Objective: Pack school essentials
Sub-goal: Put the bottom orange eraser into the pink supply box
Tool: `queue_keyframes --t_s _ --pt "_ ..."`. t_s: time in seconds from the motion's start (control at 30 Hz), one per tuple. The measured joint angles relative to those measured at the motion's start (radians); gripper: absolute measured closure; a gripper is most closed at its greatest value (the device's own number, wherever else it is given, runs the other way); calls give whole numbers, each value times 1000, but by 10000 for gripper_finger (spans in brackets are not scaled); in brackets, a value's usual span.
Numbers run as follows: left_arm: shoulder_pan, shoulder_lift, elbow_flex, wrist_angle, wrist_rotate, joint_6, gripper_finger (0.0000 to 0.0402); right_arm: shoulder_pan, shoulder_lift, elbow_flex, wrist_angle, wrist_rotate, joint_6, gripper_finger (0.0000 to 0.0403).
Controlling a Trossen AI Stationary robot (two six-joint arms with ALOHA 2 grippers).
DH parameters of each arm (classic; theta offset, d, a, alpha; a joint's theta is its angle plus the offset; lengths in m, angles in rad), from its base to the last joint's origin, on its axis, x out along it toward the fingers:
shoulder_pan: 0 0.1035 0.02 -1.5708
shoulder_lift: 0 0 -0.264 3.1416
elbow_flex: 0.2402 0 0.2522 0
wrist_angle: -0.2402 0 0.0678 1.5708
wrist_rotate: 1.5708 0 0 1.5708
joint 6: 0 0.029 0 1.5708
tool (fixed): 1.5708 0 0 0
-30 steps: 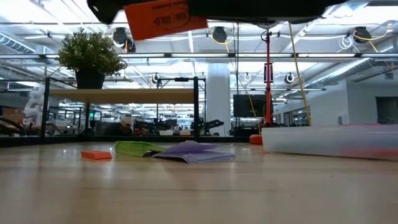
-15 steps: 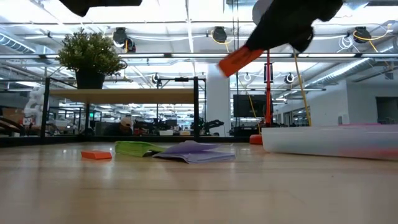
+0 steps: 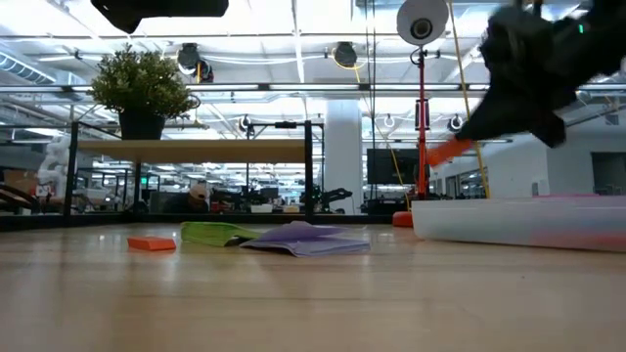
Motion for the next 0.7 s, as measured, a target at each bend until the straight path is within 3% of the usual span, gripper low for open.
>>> queue_keyframes --t_s 0.2,0.33,0.7 --pt "0 0 0 0 0 0 126 -45 -105 -167 22 -75 143 391" --pt "0 0 -1 1 0 1 126 -68 -115 -233 124 -130 155 387" --pt "0 0 -1 3 0 2 126 -75 -114 -266 131 -132 196 367"
